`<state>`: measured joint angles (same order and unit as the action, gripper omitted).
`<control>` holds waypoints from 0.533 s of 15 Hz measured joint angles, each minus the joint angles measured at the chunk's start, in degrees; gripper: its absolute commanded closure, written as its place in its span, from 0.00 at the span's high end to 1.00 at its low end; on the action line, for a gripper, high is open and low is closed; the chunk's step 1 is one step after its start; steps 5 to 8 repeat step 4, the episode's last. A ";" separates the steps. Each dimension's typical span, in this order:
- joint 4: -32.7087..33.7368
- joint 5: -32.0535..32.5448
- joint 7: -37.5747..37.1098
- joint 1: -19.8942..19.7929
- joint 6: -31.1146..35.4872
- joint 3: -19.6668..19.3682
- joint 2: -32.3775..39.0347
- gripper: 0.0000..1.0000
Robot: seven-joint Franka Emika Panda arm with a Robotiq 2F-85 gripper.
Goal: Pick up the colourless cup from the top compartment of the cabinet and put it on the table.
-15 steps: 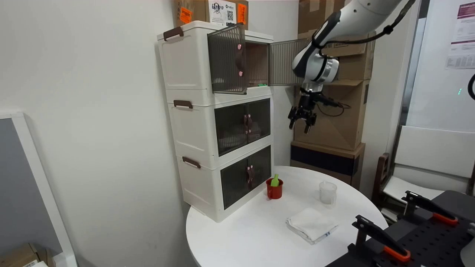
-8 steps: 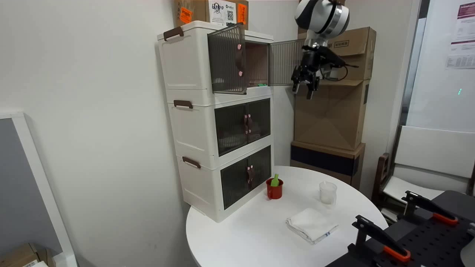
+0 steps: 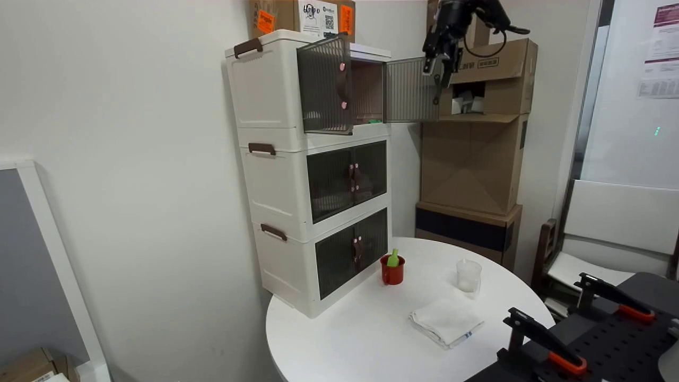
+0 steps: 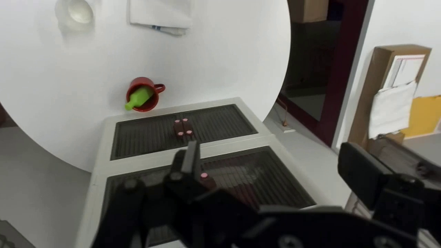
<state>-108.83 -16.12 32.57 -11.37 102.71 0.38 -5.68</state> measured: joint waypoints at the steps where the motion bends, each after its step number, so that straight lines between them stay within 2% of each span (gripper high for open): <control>1: -0.56 0.00 1.43 1.08 -1.72 -0.51 -1.77 1.00; 4: -1.96 0.01 2.68 2.60 -3.07 -1.24 -4.87 1.00; 8: -1.96 0.01 2.68 2.60 -3.07 -1.24 -4.87 1.00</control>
